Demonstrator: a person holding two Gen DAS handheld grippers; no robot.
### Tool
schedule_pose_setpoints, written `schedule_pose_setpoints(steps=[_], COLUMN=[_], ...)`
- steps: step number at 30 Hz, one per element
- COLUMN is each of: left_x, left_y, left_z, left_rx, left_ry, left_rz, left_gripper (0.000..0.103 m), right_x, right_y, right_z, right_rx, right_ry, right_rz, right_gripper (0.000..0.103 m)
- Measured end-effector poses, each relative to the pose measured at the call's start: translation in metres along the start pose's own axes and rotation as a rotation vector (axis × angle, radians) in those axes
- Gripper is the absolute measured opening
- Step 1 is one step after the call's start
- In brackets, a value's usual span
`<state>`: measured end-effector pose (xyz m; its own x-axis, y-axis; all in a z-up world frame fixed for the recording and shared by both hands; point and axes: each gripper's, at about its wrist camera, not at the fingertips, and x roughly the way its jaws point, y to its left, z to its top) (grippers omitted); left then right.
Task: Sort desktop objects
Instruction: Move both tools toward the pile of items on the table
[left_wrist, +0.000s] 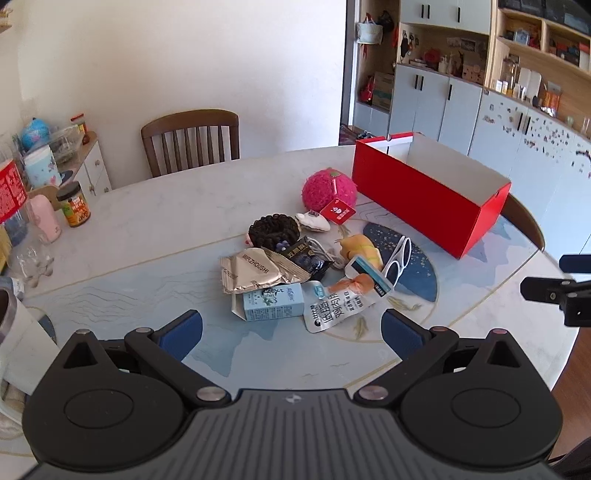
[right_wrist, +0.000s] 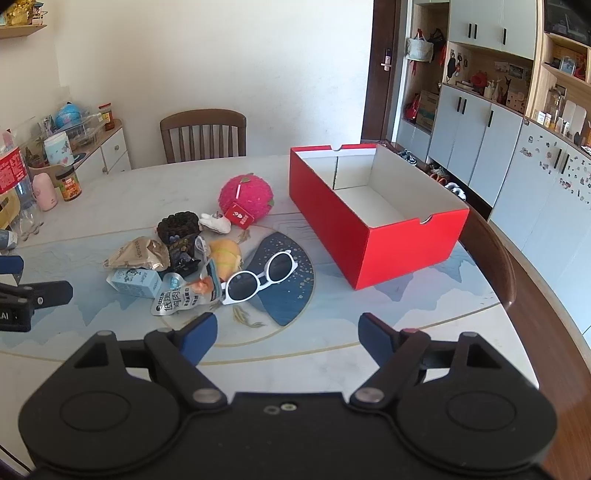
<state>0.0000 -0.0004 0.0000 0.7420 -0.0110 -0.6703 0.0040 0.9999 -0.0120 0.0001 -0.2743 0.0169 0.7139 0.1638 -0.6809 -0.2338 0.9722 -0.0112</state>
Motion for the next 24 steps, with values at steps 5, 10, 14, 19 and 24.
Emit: schedule_pose_setpoints(steps=[5,10,14,19,24], left_x=[0.000,0.003,0.000,-0.001,-0.001], left_y=[-0.003,-0.005,-0.009,-0.011,-0.011], left_z=[0.000,0.000,0.000,0.001,0.001], left_rx=[0.024,0.047,0.076,0.085,0.087], left_ry=[0.001,0.004,-0.016,-0.035,-0.043], left_rz=[0.008,0.012,0.016,0.009,0.012], left_gripper=[0.103,0.103,0.103,0.103,0.103], right_x=[0.008,0.004,0.002,0.003,0.005], right_y=[-0.007,0.000,0.002,0.004,0.002], right_z=[0.004,0.001,0.000,0.002,0.003], right_rx=[0.028,0.015,0.007,0.002,0.018], right_ry=[0.034,0.008,0.004,0.007,0.014], right_rz=[0.023,0.020,0.039,0.046,0.047], right_gripper=[0.103,0.103,0.103,0.103,0.103])
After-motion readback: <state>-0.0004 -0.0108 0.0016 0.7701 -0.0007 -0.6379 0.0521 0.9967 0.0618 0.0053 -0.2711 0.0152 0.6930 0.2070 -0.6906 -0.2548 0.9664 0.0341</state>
